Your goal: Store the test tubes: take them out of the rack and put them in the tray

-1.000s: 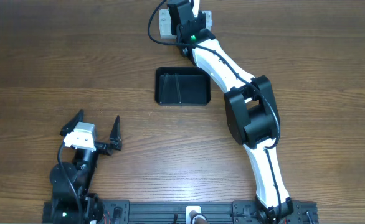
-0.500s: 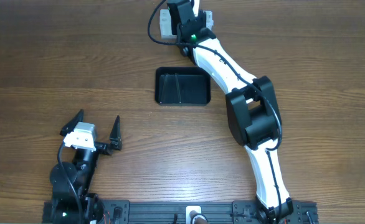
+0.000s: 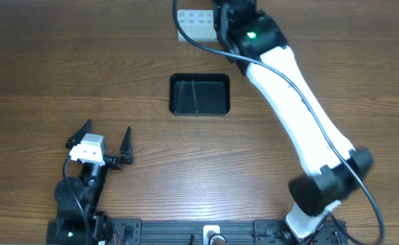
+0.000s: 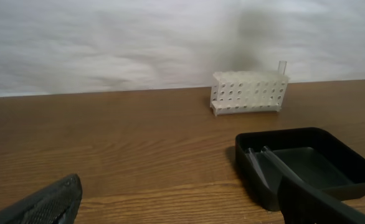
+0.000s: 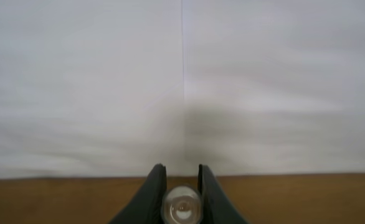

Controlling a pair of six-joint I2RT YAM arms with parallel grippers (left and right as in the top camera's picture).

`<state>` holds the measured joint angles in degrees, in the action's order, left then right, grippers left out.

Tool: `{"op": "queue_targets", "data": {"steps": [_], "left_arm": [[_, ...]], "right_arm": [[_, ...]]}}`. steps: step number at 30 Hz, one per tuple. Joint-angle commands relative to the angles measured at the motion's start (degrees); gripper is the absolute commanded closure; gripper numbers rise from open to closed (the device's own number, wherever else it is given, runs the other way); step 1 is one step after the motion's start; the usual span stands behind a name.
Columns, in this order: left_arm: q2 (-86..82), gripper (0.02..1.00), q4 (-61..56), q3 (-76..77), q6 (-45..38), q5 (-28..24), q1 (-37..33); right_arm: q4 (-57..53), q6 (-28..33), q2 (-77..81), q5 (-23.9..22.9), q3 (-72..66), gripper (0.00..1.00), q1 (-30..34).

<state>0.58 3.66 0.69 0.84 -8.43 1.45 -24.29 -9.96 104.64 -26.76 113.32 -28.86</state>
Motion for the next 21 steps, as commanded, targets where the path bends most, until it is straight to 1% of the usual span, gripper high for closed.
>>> {"op": "queue_targets", "data": {"steps": [1,3,6,9,12,16,21], "left_arm": [[-0.3,0.018,0.0,-0.3,-0.9,-0.7,-0.3],[-0.3,0.018,0.0,-0.3,-0.8,-0.7,-0.3],[-0.3,0.018,0.0,-0.3,-0.8,-0.7,-0.3],[-0.3,0.018,0.0,-0.3,-0.8,-0.7,-0.3],[-0.3,0.018,0.0,-0.3,-0.8,-0.7,-0.3],[-0.3,0.018,0.0,-0.3,-0.8,-0.7,-0.3],[-0.3,0.018,0.0,-0.3,-0.9,-0.7,-0.3]], "right_arm": [[-9.9,-3.3,-1.6,0.4,-0.1,0.888,-1.9],[-15.3,-5.2,-1.1,2.6,-0.1,0.888,-2.0],[-21.3,-7.2,0.8,8.0,-0.3,0.932,-1.8],[-24.5,-9.4,3.3,12.3,-1.5,0.956,-1.2],[-25.3,-10.4,5.8,15.8,-3.5,0.939,-1.1],[-25.5,-11.4,10.0,18.2,-5.3,0.928,-1.1],[-27.8,-12.3,13.9,18.2,-6.7,0.936,-0.9]]}}
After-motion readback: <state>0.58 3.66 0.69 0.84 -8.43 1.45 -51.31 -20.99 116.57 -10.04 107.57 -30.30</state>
